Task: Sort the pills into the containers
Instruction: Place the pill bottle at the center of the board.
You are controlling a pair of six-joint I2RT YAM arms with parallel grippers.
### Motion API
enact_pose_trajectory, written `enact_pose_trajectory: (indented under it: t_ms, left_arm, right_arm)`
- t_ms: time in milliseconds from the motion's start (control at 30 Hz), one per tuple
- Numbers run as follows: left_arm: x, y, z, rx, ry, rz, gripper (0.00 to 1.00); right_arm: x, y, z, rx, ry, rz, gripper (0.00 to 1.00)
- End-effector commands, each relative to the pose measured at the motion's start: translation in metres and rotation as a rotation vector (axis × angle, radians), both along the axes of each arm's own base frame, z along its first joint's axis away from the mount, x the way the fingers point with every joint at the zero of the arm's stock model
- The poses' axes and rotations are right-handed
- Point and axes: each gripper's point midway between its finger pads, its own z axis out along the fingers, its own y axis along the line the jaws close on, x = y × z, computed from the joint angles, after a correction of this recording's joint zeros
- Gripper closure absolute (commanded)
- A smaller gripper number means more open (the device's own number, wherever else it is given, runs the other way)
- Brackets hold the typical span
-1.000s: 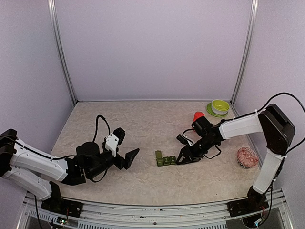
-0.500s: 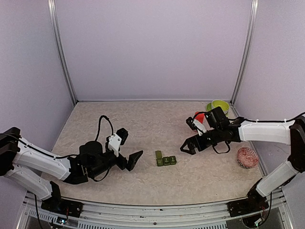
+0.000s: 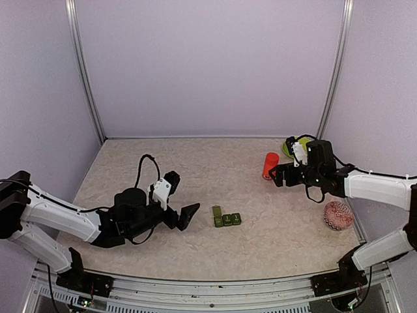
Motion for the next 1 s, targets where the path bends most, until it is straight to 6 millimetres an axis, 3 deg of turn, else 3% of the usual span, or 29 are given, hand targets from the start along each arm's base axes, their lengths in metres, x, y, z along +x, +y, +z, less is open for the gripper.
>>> enact_pose_trajectory:
  t_ms: [0, 300, 400, 633, 800, 967]
  left_arm:
    - [0.002, -0.009, 0.008, -0.044, 0.043, -0.031, 0.01]
    - [0.006, -0.010, 0.007, -0.134, 0.163, -0.112, 0.01]
    - [0.001, -0.017, 0.004, -0.142, 0.186, -0.157, 0.01]
    - [-0.009, -0.037, -0.009, -0.135, 0.260, -0.265, 0.01]
    - [-0.021, -0.059, -0.025, -0.127, 0.356, -0.378, 0.01]
    - [-0.029, -0.075, -0.038, -0.117, 0.430, -0.449, 0.01]
  right_arm:
    - [0.036, -0.005, 0.004, 0.042, -0.009, -0.052, 0.01]
    - [0.085, -0.006, -0.021, -0.009, 0.008, -0.117, 0.03]
    - [0.100, -0.009, -0.033, -0.040, 0.025, -0.145, 0.04]
    - [0.129, -0.015, -0.042, -0.075, 0.023, -0.188, 0.07]
    - [0.141, -0.017, -0.042, -0.078, 0.010, -0.196, 0.17]
    - [0.136, -0.005, -0.036, -0.033, -0.002, -0.129, 0.39]
